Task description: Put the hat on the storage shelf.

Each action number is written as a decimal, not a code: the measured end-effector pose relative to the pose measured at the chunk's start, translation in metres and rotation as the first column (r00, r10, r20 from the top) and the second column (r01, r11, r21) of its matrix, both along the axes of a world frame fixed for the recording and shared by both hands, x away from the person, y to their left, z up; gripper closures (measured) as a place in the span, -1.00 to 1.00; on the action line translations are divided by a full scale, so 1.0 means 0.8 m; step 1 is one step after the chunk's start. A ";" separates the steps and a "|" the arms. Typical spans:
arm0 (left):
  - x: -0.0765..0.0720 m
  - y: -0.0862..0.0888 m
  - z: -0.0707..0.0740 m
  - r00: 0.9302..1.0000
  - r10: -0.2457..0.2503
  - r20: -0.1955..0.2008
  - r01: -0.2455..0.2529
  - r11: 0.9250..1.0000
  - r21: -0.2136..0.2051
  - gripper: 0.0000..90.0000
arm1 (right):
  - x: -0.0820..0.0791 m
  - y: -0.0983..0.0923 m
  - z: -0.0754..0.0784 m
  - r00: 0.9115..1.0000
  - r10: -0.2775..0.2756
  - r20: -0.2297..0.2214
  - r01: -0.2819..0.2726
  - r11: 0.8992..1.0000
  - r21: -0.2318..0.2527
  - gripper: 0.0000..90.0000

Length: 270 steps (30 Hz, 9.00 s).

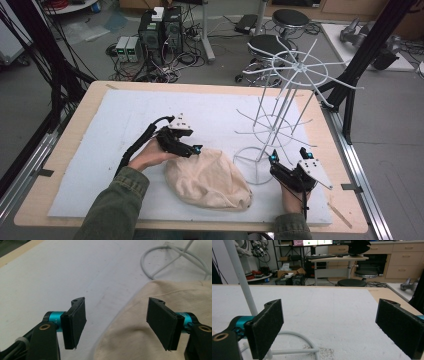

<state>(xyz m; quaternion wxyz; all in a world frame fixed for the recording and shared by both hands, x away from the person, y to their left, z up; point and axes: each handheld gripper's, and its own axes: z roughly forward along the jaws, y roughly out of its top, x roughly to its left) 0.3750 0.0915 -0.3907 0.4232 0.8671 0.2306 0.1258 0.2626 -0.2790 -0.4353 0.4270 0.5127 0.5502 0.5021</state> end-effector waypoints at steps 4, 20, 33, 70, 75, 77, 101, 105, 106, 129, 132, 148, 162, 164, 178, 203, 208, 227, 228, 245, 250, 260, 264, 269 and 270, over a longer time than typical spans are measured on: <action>0.000 -0.015 -0.006 0.998 -0.055 -0.025 0.055 0.998 0.021 -0.28 | 0.001 0.000 0.000 1.000 0.000 -0.003 0.000 1.000 -0.003 -0.85; 0.017 -0.028 -0.040 0.983 -0.064 -0.172 0.090 0.985 0.146 -0.29 | 0.004 0.003 -0.001 0.999 0.046 -0.021 -0.046 0.999 -0.012 -0.85; 0.021 -0.034 -0.047 0.980 -0.042 -0.194 0.082 0.975 0.205 -0.16 | 0.004 0.002 -0.001 0.999 0.036 -0.016 -0.036 0.999 -0.008 -0.85; -0.005 -0.034 -0.033 0.996 -0.078 0.035 0.065 0.961 0.270 0.61 | 0.002 -0.003 -0.001 0.999 0.038 -0.009 -0.038 0.999 -0.004 -0.85; -0.005 -0.017 -0.020 0.998 -0.055 0.026 0.049 0.980 0.191 0.72 | 0.002 -0.005 -0.001 0.999 0.033 -0.007 -0.033 0.999 -0.002 -0.85; -0.003 -0.009 -0.016 0.999 -0.044 0.023 0.040 0.987 0.158 0.73 | 0.001 -0.004 -0.001 0.999 0.034 -0.006 -0.034 0.999 0.000 -0.85; -0.018 0.041 0.027 0.997 0.008 0.075 0.001 0.992 -0.124 0.72 | 0.001 -0.002 -0.001 0.999 0.034 -0.002 -0.034 0.999 -0.011 -0.85; -0.020 0.045 0.033 0.997 0.015 0.079 -0.002 0.988 -0.153 0.71 | 0.000 -0.002 -0.001 0.999 0.033 -0.002 -0.033 0.999 -0.006 -0.85; -0.021 0.047 0.036 0.997 0.013 0.080 0.001 0.986 -0.165 0.71 | 0.000 -0.002 -0.001 0.999 0.032 0.000 -0.032 0.999 -0.008 -0.85; -0.059 0.102 0.096 0.978 0.078 0.196 0.028 0.874 -0.486 0.70 | 0.000 -0.001 0.000 0.999 0.041 0.003 -0.041 0.999 0.003 -0.85; -0.061 0.107 0.100 0.972 0.098 0.213 0.025 0.860 -0.510 0.70 | 0.000 -0.001 0.000 0.999 0.041 0.004 -0.041 0.999 0.004 -0.85; -0.073 0.111 0.130 0.952 0.099 0.290 0.126 0.735 -0.666 0.69 | 0.000 0.000 0.000 0.999 0.043 0.005 -0.043 0.999 0.003 -0.85; -0.072 0.107 0.179 0.940 0.135 0.313 0.174 0.600 -0.781 0.68 | -0.002 -0.001 0.000 0.999 0.038 0.017 -0.038 0.999 0.005 -0.85; -0.071 0.106 0.191 0.934 0.153 0.322 0.177 0.584 -0.792 0.68 | -0.002 -0.001 0.000 0.999 0.044 0.011 -0.044 0.999 0.010 -0.85; -0.054 0.086 0.248 0.937 0.188 0.293 0.177 0.468 -0.866 0.69 | -0.001 -0.001 -0.001 0.999 0.042 0.010 -0.042 0.999 -0.001 -0.85; -0.013 0.015 0.237 0.963 0.207 0.170 0.078 0.392 -0.917 0.68 | 0.000 -0.004 -0.002 0.998 0.055 0.011 -0.055 0.998 -0.017 -0.85; -0.006 0.022 0.204 0.969 0.210 0.133 0.035 0.417 -0.908 0.68 | 0.003 -0.003 -0.002 0.999 0.050 0.005 -0.050 0.999 -0.006 -0.85; -0.006 -0.012 0.118 0.967 0.177 0.182 0.000 0.717 -0.697 0.61 | 0.000 0.003 0.000 0.999 0.046 0.015 -0.046 0.999 -0.011 -0.85; -0.005 -0.015 0.114 0.969 0.169 0.178 0.003 0.719 -0.695 0.61 | 0.000 0.003 0.000 0.999 0.045 0.014 -0.045 0.999 -0.005 -0.85; -0.008 -0.018 0.109 0.968 0.202 0.148 -0.047 0.728 -0.684 0.13 | -0.001 0.002 0.000 0.999 0.042 0.018 -0.041 0.999 -0.014 -0.85; -0.010 -0.016 0.105 0.967 0.195 0.165 -0.036 0.743 -0.669 -0.07 | -0.003 0.002 0.001 0.999 0.035 0.016 -0.035 0.999 -0.001 -0.85; -0.019 0.010 0.109 0.944 0.271 0.186 -0.082 0.742 -0.666 -0.24 | -0.004 -0.001 0.000 0.999 0.029 0.020 -0.029 1.000 -0.004 -0.85; -0.025 0.024 0.107 0.928 0.312 0.204 -0.110 0.751 -0.651 -0.28 | -0.004 0.000 0.000 0.999 0.030 0.017 -0.030 1.000 0.000 -0.85; -0.036 0.040 0.105 0.901 0.360 0.242 -0.141 0.771 -0.620 -0.31 | -0.004 0.000 0.000 0.999 0.033 0.018 -0.033 0.999 -0.005 -0.85; -0.039 0.044 0.104 0.898 0.365 0.244 -0.148 0.775 -0.615 -0.32 | -0.004 0.001 0.000 0.999 0.033 0.015 -0.033 0.999 0.000 -0.85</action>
